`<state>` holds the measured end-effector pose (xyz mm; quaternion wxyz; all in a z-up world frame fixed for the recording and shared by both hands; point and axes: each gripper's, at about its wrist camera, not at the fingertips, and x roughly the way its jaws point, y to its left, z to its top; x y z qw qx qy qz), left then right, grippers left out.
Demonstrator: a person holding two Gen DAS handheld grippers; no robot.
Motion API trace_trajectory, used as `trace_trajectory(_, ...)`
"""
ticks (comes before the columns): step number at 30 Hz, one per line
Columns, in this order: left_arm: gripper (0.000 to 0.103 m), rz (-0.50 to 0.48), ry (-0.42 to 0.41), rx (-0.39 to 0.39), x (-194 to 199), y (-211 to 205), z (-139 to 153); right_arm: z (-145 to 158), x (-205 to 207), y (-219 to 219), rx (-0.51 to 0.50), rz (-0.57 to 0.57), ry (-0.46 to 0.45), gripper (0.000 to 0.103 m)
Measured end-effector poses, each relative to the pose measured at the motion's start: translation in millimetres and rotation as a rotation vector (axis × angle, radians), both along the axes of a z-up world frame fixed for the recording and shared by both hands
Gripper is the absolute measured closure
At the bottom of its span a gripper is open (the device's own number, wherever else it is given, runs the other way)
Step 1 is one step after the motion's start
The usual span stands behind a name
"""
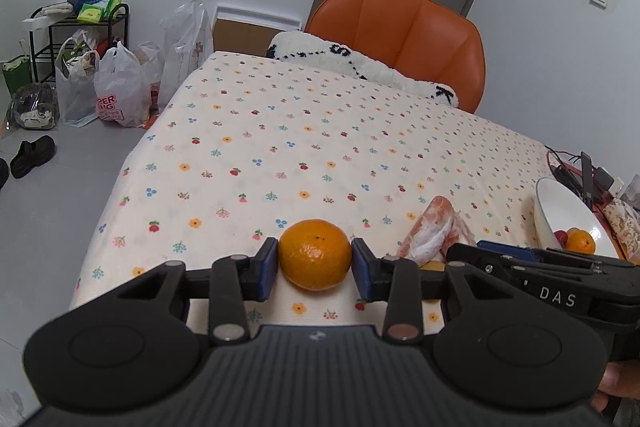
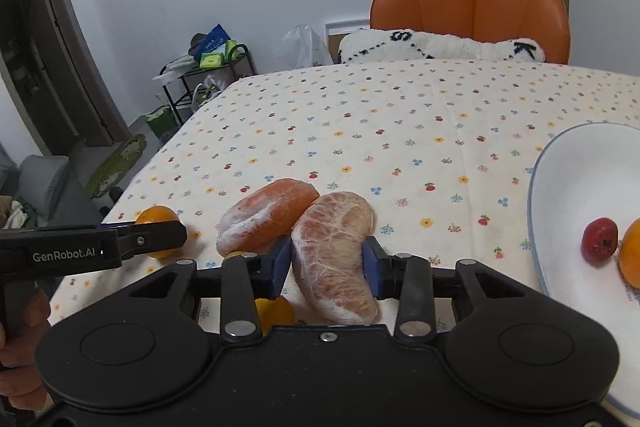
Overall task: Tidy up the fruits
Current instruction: 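Grasp the orange with the left tool while the right tool grasps a pink pomelo segment, then carry the orange and pomelo segment over the plate and open both tools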
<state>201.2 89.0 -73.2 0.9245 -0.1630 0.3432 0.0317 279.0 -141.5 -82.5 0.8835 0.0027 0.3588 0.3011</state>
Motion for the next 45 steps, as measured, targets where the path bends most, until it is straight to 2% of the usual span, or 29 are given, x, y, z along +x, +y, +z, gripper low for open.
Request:
trace_trajectory(14, 0.066, -0.019, -0.059, 0.011, -14, -15, 24, 17, -16, -21, 0.055, -0.002, -0.027, 0.067)
trace_trajectory(45, 0.066, -0.111, -0.115, 0.081, -19, -95, 56, 42, -36, -99, 0.149, -0.061, -0.096, 0.067)
